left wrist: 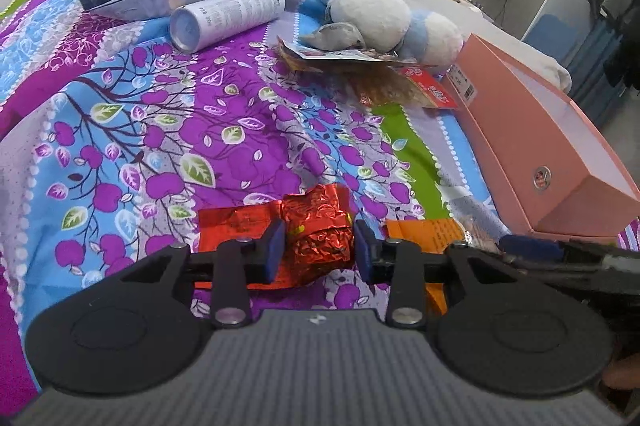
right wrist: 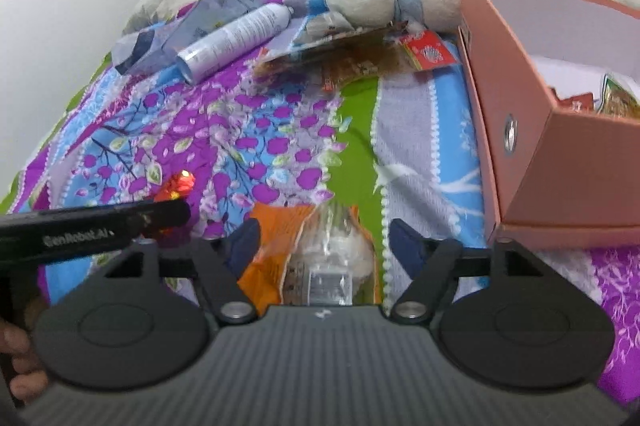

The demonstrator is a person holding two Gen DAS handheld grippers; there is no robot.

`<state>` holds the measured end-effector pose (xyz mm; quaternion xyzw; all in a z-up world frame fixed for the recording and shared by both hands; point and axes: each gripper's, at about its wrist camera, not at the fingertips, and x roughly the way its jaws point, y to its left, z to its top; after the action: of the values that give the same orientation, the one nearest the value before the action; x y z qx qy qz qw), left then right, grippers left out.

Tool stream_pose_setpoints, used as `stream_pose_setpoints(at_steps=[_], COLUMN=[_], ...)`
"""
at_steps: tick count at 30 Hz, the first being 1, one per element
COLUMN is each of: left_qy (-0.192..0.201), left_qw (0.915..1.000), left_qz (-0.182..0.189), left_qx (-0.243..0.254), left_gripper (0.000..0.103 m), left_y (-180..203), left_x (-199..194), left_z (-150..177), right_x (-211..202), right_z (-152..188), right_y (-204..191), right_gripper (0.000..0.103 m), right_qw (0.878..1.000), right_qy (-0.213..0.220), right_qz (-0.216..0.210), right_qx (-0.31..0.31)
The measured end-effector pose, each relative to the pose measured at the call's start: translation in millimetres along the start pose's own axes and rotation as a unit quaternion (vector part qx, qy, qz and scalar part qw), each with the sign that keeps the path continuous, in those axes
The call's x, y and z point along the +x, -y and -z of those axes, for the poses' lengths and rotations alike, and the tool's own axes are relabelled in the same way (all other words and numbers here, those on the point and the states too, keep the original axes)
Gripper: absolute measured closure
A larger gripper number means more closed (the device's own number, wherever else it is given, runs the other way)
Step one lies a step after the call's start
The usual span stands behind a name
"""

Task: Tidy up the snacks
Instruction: 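Grasp the orange-and-clear snack bag with the right tool while the left holds the candy, then carry the red foil candy and orange bag over the pink box with both tools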

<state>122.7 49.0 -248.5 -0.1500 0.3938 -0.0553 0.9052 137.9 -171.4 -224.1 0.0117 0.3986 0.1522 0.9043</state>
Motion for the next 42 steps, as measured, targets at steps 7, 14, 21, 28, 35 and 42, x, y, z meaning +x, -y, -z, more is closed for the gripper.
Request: stream_pose_setpoints(at_steps=[7, 14, 21, 28, 35, 42], left_qy=[0.005, 0.011, 0.017, 0.026, 0.038, 0.056], left_qw=[1.0, 0.9998, 0.9997, 0.9993, 0.9984, 0.9964], left_qz=[0.001, -0.001, 0.007, 0.024, 0.042, 0.059], left_qx=[-0.005, -0.014, -0.017, -0.011, 0.008, 0.022], left_gripper=[0.061, 0.061, 0.061, 0.061, 0.061, 0.061], left_y=[-0.3, -1.9, 3.2, 15.3, 33.5, 54.6], left_x=[-7.8, -22.0, -38.9, -57.6, -80.8, -105.3], left_z=[0.1, -1.5, -5.7, -18.6, -35.1, -54.0], right_x=[23.5, 19.8, -4.7, -35.1, -63.8, -97.4], right_z=[15.2, 13.4, 3.0, -13.1, -30.6, -43.9], right_y=[-13.9, -24.7, -23.6, -28.4, -31.4, -31.5], right_gripper=[0.033, 0.053, 0.053, 0.053, 0.053, 0.053], right_qw=[0.998, 0.998, 0.999, 0.999, 0.998, 0.997], right_qy=[-0.049, -0.037, -0.011, 0.016, 0.047, 0.077], right_qz=[-0.021, -0.012, -0.001, 0.009, 0.013, 0.011], right_qx=[-0.031, -0.042, -0.04, -0.043, -0.031, -0.024])
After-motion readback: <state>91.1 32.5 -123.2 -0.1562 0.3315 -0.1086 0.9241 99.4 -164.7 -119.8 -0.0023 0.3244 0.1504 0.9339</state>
